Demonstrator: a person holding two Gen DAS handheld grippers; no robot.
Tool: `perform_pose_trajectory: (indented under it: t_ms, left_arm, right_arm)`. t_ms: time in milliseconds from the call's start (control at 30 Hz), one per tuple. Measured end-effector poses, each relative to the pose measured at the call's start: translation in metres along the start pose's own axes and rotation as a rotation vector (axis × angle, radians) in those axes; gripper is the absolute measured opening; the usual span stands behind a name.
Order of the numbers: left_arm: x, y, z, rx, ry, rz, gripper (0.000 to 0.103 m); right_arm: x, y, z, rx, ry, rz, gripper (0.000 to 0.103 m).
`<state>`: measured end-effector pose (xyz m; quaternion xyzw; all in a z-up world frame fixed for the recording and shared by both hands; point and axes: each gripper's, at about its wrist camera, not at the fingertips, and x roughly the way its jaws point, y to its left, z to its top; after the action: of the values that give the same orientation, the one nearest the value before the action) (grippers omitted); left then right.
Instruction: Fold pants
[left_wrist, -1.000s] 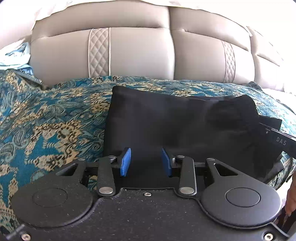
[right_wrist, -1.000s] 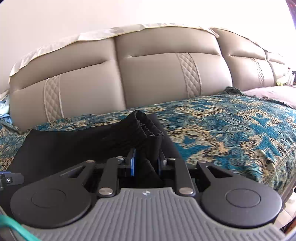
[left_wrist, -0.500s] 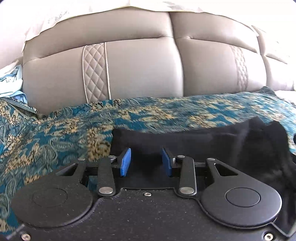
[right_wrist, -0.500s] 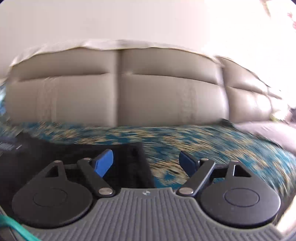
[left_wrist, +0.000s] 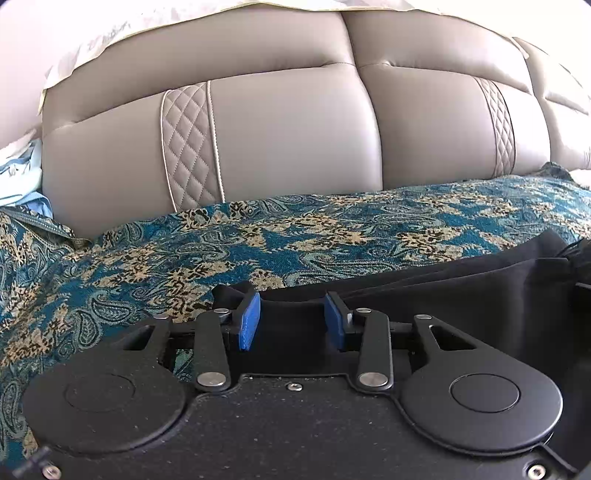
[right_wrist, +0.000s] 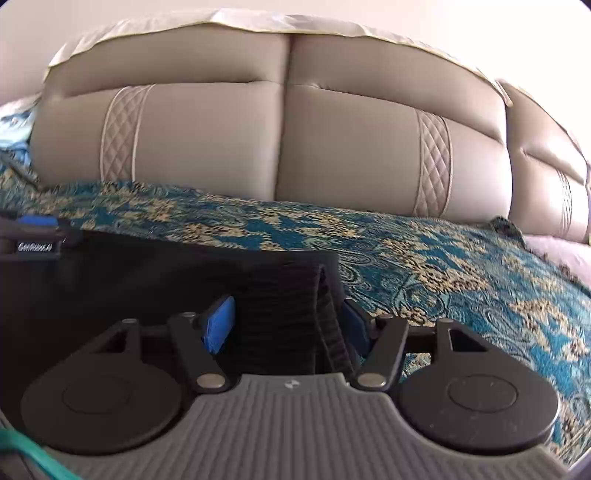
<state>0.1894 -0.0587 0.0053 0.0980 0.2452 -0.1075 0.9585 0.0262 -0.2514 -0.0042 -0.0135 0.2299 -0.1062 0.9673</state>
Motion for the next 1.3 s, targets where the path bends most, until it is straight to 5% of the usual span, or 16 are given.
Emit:
perform_pose_trajectory:
  t_ms: [433,667,933,1300]
  left_arm:
    - [0.000,0.000,-0.001,0.002,-0.003,0.001,0.037]
    - [-0.029,0.008,-0.002,-0.034,0.000,0.002,0.040]
    - [-0.096,0.017,-0.060,-0.047,0.067,-0.004,0.041]
    - [-0.157,0.004,-0.104,-0.003,0.117,-0.006,0.043]
  right_arm:
    - [0.007,-0.015,0.004,0.053,0.002,-0.011,0.080]
    - [0.021,-0.038,0.014,0.103,0.097,0.110,0.084]
    - [0.038,-0.060,0.015,0.227,0.198,0.218,0.089]
    - [0.046,-0.064,0.021,0.172,0.238,0.272,0.093]
